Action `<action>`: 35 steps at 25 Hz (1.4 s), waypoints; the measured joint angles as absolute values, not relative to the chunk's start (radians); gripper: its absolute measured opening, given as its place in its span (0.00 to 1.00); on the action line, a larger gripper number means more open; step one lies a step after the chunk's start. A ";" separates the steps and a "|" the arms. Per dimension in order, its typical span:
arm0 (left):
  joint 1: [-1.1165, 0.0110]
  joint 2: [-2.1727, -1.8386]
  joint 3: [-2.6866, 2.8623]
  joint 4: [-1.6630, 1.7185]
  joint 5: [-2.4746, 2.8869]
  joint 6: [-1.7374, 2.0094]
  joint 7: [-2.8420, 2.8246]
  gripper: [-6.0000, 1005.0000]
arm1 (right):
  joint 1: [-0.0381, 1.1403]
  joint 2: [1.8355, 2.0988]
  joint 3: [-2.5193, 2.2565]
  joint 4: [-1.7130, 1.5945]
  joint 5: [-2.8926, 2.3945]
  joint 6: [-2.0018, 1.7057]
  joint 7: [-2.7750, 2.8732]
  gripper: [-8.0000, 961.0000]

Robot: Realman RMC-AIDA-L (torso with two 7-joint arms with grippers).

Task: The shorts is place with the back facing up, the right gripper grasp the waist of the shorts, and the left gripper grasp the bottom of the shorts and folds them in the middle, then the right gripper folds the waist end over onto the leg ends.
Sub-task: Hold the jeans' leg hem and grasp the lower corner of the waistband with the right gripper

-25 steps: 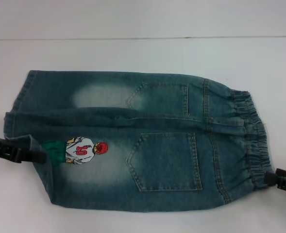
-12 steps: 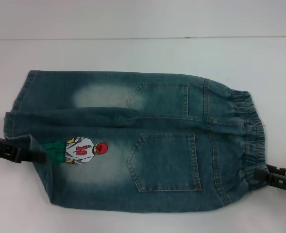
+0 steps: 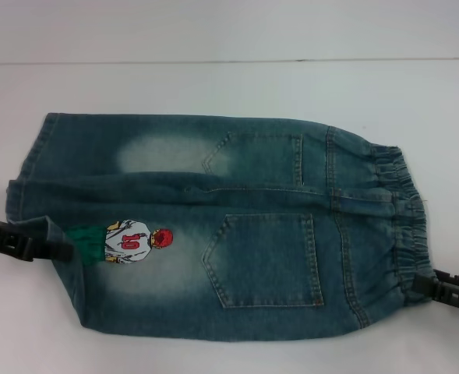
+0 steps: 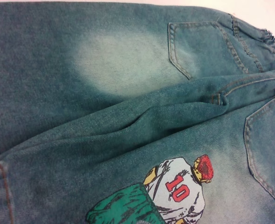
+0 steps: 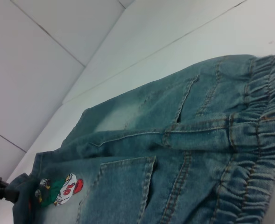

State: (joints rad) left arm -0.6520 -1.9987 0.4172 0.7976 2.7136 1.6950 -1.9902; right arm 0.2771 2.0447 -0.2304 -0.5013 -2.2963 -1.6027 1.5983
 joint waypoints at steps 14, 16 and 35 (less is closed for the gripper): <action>-0.654 -1.999 0.419 0.798 2.714 1.696 -1.989 0.07 | 0.292 2.048 -0.244 -0.489 -2.296 -1.612 1.591 0.84; -0.655 -1.999 0.419 0.798 2.714 1.695 -1.989 0.07 | 0.292 2.048 -0.244 -0.489 -2.293 -1.626 1.588 0.83; -0.657 -2.005 0.420 0.797 2.714 1.693 -1.989 0.07 | 0.294 2.042 -0.244 -0.500 -2.296 -1.630 1.587 0.47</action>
